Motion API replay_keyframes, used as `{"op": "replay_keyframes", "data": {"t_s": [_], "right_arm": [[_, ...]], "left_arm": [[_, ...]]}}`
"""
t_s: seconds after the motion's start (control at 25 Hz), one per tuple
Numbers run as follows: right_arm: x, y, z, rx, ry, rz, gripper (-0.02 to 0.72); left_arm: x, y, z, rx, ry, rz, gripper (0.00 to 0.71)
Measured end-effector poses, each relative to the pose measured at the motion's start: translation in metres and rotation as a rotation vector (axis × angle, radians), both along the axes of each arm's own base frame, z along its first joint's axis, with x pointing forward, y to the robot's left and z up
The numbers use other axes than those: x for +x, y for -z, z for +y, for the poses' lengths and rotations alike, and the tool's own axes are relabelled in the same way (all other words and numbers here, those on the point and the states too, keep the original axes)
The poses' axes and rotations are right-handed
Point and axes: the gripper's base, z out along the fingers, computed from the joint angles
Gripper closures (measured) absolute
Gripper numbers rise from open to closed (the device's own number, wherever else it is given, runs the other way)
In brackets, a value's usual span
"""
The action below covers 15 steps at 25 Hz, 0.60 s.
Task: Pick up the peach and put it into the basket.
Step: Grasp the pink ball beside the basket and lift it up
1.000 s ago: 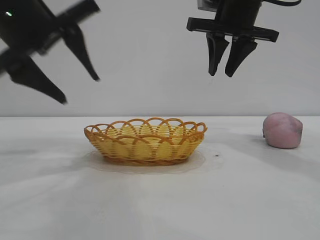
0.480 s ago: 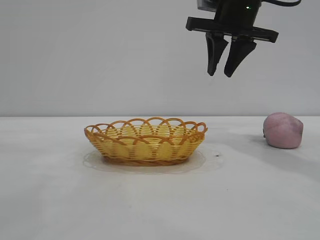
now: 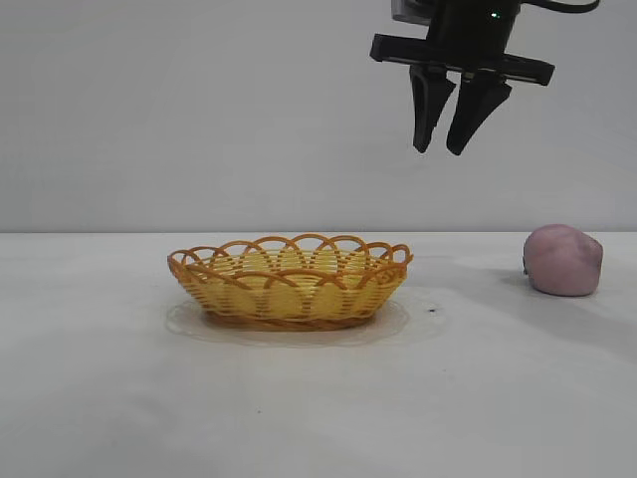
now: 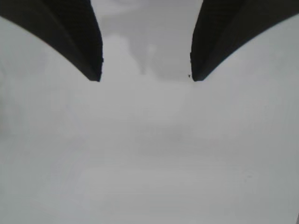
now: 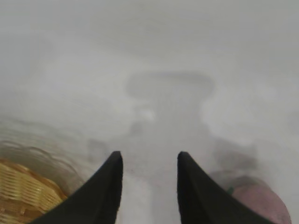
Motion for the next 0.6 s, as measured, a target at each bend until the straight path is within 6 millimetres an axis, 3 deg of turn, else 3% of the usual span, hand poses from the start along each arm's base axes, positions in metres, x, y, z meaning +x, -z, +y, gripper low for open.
{"op": "replay_keyframes", "data": {"t_s": [0.16, 0.32, 0.6], "right_arm": [[-0.001, 0.001, -0.001, -0.018, -0.009, 0.012, 0.449], [-0.002, 0.001, -0.002, -0.028, -0.011, 0.026, 0.449], [-0.004, 0.002, -0.004, -0.057, -0.019, 0.042, 0.449]], "left_arm": [[-0.046, 0.022, 0.004, 0.003, 0.018, 0.0, 0.342], [-0.079, 0.045, 0.005, -0.019, 0.032, -0.032, 0.342], [-0.12, 0.055, 0.003, -0.038, 0.125, -0.259, 0.342]]}}
